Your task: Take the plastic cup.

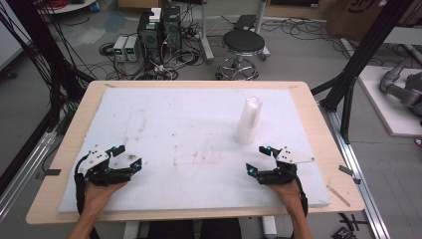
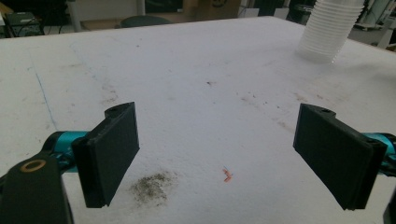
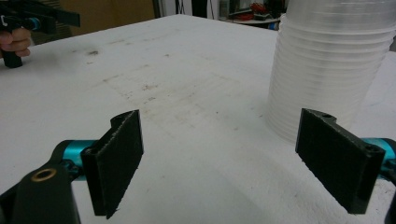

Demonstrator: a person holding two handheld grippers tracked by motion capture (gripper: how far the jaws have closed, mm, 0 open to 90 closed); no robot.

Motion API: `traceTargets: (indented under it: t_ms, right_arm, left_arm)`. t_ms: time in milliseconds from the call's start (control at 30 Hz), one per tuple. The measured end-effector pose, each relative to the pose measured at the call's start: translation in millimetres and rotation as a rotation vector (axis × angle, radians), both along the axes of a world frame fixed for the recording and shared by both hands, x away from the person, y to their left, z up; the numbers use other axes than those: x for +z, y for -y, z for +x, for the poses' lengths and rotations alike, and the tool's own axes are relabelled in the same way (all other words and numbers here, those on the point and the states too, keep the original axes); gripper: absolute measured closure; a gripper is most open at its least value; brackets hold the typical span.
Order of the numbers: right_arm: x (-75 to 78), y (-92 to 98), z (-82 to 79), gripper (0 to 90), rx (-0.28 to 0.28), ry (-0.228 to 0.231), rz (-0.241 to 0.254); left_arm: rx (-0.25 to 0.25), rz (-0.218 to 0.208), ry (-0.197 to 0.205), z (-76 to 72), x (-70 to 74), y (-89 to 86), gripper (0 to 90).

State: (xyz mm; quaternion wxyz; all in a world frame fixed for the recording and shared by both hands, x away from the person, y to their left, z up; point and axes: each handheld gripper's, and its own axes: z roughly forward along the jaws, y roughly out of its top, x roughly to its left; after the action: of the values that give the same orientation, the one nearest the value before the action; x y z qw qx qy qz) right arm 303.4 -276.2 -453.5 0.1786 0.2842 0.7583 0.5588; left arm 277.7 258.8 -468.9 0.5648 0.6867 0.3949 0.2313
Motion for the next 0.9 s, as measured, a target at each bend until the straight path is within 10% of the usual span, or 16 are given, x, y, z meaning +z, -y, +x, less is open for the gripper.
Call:
traceTargets:
  t_ms: [900]
  right_arm:
    - [3.0,0.5,2.6,14.7,0.01,-0.033,-0.017]
  left_arm:
    - [-0.013,0.005,0.004,-0.3,0.1,0.5,14.2]
